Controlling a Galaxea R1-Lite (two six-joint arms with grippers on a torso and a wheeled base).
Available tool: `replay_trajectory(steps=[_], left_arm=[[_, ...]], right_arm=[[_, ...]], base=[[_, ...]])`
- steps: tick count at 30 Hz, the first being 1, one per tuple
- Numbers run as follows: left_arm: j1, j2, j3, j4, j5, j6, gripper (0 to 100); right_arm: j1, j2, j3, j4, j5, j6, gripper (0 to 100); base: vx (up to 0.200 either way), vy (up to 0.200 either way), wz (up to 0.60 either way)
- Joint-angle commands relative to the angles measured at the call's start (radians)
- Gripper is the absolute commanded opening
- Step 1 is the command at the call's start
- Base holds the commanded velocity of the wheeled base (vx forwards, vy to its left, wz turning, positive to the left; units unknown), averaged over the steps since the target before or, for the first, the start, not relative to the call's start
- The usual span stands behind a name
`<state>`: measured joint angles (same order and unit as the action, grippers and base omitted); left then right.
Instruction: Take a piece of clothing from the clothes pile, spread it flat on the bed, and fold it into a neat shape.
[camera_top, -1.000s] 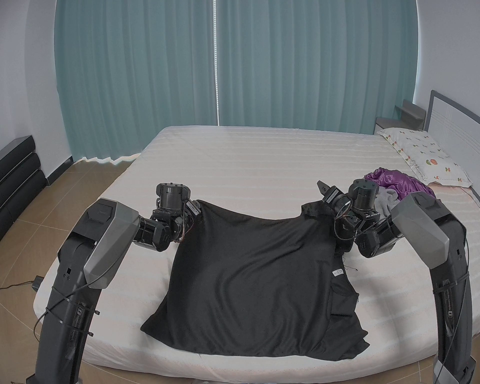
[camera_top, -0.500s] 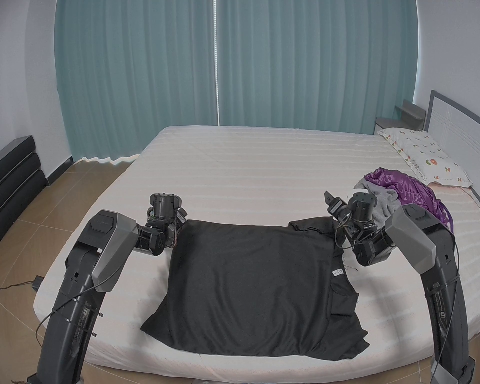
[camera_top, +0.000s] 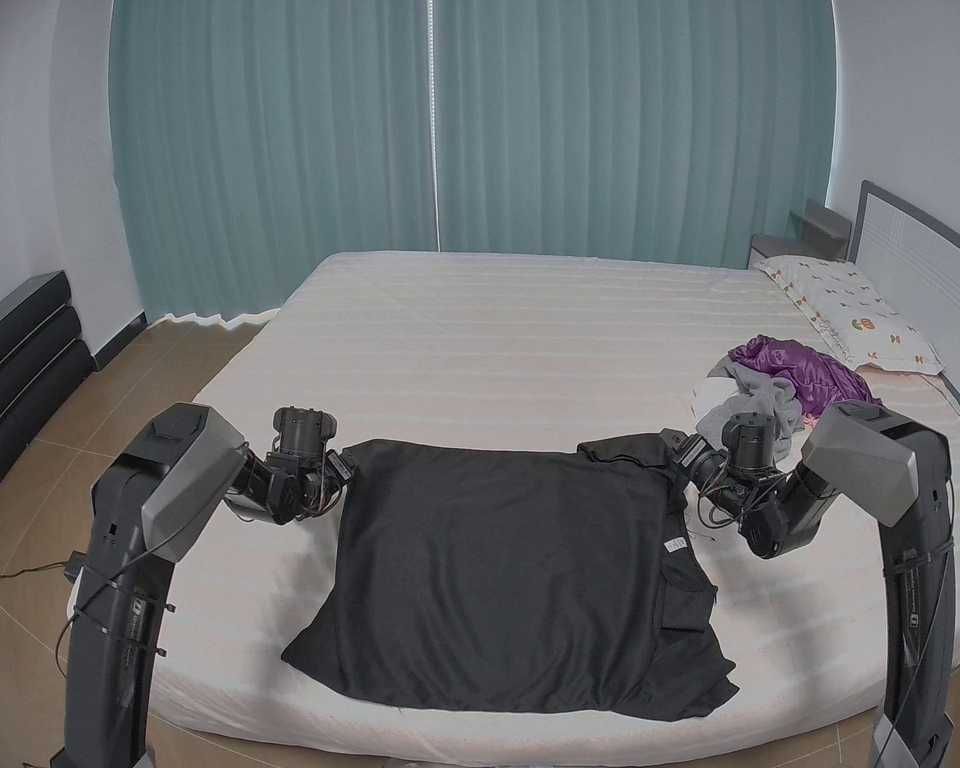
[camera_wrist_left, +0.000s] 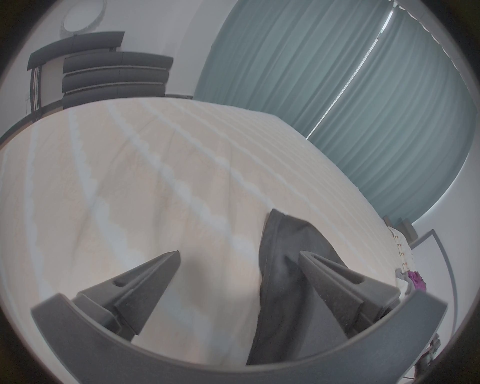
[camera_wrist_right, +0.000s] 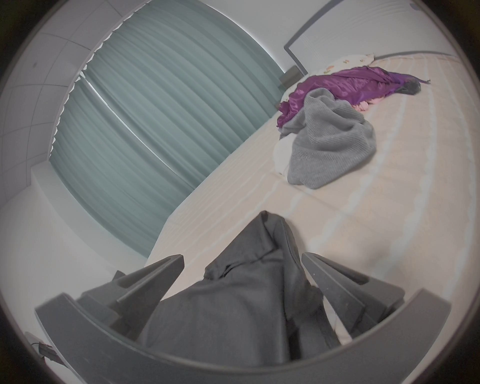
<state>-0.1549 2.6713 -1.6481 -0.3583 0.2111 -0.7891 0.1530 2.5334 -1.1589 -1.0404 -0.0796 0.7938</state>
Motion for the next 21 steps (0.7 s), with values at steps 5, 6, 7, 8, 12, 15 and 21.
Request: replay_trajectory(steps=[5, 6, 7, 8, 12, 15, 21], left_arm=[[0.014, -0.407, 0.588, -0.189, -0.159, -0.041, 100], [0.012, -0.433, 0.654, -0.232, -0.173, -0.042, 100], [0.012, -0.452, 0.709, -0.272, -0.18, -0.042, 100], [0.011, -0.473, 0.771, -0.317, -0.185, -0.044, 100], [0.0, -0.522, 0.959, -0.469, -0.187, -0.05, 100], [-0.026, -0.544, 1.071, -0.557, -0.187, -0.065, 100], [-0.052, -0.547, 1.173, -0.636, -0.183, -0.102, 100]], right_arm=[[0.008, -0.248, 0.498, -0.196, 0.136, 0.059, 100], [0.008, -0.26, 0.551, -0.231, 0.149, 0.056, 100], [0.008, -0.268, 0.596, -0.257, 0.158, 0.054, 100], [0.008, -0.274, 0.642, -0.286, 0.17, 0.051, 100], [0.013, -0.289, 0.797, -0.391, 0.192, 0.045, 100], [0.011, -0.278, 0.881, -0.481, 0.204, 0.051, 100], [0.019, -0.257, 0.97, -0.526, 0.222, 0.053, 100]], base=[[0.0, 0.0, 0.0], [0.0, 0.0, 0.0], [0.0, 0.0, 0.0], [0.0, 0.0, 0.0], [0.0, 0.0, 0.0], [0.0, 0.0, 0.0], [0.0, 0.0, 0.0]])
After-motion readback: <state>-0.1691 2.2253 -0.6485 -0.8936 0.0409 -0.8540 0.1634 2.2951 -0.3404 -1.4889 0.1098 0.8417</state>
